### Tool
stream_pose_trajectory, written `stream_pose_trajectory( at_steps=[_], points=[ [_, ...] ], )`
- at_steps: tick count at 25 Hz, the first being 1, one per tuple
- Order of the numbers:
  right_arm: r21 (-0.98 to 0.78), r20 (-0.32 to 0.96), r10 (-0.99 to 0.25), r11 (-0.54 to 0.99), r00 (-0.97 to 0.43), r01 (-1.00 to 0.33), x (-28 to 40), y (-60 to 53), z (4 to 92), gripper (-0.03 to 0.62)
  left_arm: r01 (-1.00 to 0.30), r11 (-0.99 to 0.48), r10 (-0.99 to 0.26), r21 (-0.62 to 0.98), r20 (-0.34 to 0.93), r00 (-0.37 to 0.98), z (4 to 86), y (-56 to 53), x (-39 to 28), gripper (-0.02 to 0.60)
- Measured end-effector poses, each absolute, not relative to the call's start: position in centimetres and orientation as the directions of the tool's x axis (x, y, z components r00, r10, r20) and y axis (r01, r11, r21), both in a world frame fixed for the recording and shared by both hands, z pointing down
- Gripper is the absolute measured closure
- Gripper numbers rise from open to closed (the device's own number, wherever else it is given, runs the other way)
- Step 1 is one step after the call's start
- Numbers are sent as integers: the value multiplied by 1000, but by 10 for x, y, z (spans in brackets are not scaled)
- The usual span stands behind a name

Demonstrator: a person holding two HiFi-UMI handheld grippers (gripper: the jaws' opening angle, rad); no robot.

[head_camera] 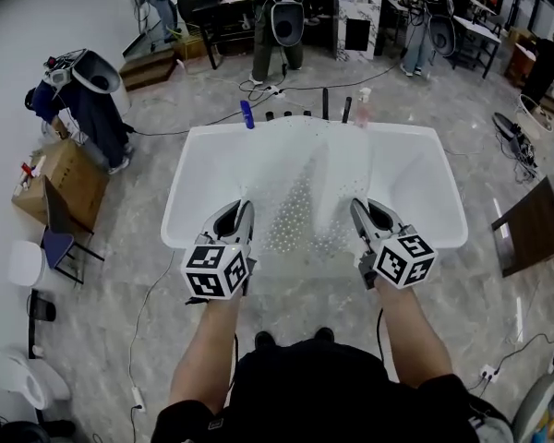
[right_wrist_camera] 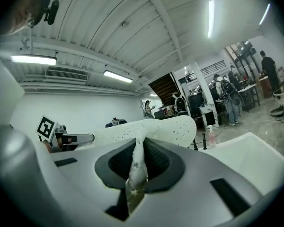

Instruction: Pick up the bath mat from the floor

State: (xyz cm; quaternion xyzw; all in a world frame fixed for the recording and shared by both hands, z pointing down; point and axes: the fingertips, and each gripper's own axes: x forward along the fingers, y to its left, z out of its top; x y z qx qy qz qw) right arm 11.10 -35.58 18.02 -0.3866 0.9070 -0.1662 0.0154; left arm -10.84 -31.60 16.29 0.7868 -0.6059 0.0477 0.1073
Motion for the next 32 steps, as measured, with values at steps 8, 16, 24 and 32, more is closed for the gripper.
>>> stream_pose_trajectory(
  at_steps=[8, 16, 24, 32],
  points=[
    [-295, 119, -713, 639, -691, -710, 95, -350, 179, 553, -947, -322, -928, 5, 198, 316, 159, -307, -122, 540],
    [-256, 143, -676, 680, -723, -687, 50, -342, 167, 554, -964, -248, -953, 97, 158, 260, 165, -294, -172, 540],
    [-225, 150, -682, 682, -716, -696, 49, -342, 172, 554, -982, -156, -972, 110, 162, 172, 179, -298, -205, 540],
    [-196, 140, -663, 710, -736, -677, 42, -343, 169, 557, -979, -186, -969, 80, 151, 197, 171, -308, -192, 540]
  ],
)
